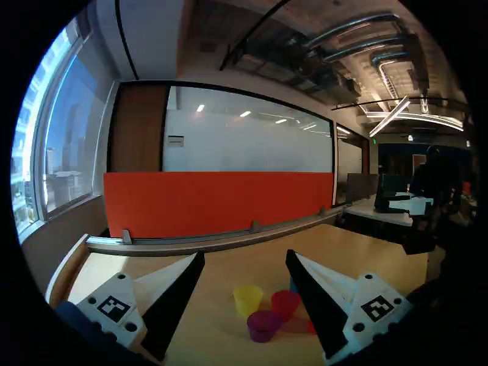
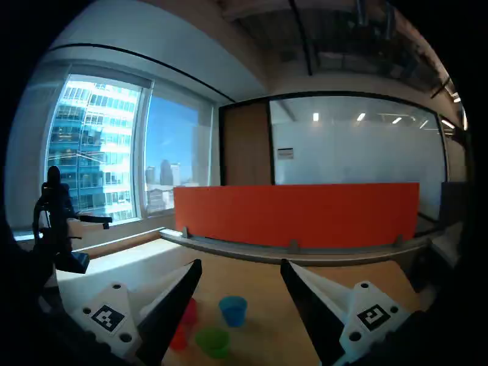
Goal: Pour water
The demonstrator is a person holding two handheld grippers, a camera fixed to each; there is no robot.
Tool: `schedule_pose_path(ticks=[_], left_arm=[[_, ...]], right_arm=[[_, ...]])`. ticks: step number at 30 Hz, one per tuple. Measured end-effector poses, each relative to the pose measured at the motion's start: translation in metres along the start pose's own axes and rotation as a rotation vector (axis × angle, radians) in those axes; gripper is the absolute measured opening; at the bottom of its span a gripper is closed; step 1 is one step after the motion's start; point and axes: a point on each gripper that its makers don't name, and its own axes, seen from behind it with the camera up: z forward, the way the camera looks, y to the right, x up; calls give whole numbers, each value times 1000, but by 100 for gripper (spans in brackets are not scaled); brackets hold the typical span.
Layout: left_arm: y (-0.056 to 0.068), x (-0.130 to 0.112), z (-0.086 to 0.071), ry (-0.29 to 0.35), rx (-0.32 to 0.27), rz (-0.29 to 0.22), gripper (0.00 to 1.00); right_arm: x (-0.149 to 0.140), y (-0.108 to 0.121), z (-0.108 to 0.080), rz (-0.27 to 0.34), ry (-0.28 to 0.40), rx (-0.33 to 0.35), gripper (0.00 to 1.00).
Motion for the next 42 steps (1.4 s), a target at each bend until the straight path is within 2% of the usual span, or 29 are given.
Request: schedule_pose_path(ticks=[5,8,14,20,32,42], left_arm=[[9,-1,-1,-18,-47,28,99],[16,-2,-2,-32,-84,32,99],[26,-7,-2,-58,-127,48,99],[28,-13,-4,-84,-154,60,99],[34,-45,-4,-160,-209,71,99],[46,-74,1,-226,-270,90,99]], right_arm=[[2,-24,-3,-9,-16,113,100],[2,-31,-3,-22,-29,146,100],[0,-35,-2,-33,-45,169,100],[-7,-36,-1,-42,-73,184,100],[-45,-36,-3,-96,-185,207,100],[-78,-35,-1,-119,-265,228,100]])
